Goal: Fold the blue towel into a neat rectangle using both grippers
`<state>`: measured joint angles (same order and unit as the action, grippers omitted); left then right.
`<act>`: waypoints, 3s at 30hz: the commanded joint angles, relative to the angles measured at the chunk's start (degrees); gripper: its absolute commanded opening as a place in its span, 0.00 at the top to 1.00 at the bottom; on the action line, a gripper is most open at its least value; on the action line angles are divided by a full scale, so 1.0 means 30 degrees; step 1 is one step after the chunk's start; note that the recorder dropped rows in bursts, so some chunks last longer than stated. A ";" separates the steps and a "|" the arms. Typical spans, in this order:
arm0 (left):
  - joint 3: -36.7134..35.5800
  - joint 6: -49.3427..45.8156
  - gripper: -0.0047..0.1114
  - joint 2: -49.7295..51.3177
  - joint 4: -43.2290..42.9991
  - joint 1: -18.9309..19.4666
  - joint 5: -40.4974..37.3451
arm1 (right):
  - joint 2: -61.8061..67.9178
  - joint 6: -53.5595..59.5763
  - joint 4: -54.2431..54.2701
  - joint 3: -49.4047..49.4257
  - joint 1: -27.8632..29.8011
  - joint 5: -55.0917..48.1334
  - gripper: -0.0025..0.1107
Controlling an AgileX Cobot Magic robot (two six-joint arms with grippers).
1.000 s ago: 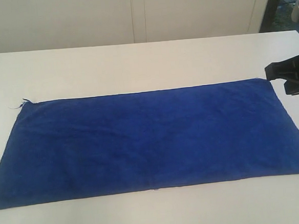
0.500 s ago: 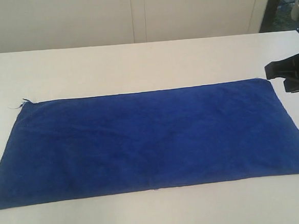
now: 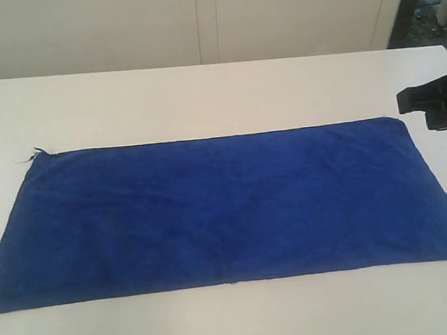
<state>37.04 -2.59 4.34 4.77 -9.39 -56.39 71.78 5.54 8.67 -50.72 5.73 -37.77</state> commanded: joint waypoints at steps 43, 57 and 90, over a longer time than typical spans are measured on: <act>-0.0105 -0.0081 0.96 -0.0140 0.0038 0.0023 -0.0154 | 1.3129 0.1189 -0.2535 -0.5166 0.2543 0.2512 0.54; -0.0105 -0.0081 0.96 -0.0140 0.0038 0.0023 -0.0154 | 1.4241 0.1189 -0.2535 -0.5319 0.2543 0.1620 0.64; -0.0105 -0.0081 0.96 -0.0140 0.0038 0.0023 -0.0154 | 1.4241 -0.3703 -0.8965 -0.5454 0.6127 0.2674 0.98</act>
<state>37.04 -2.59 4.34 4.77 -9.39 -56.52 114.12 -4.96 -16.22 -66.81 22.30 -29.72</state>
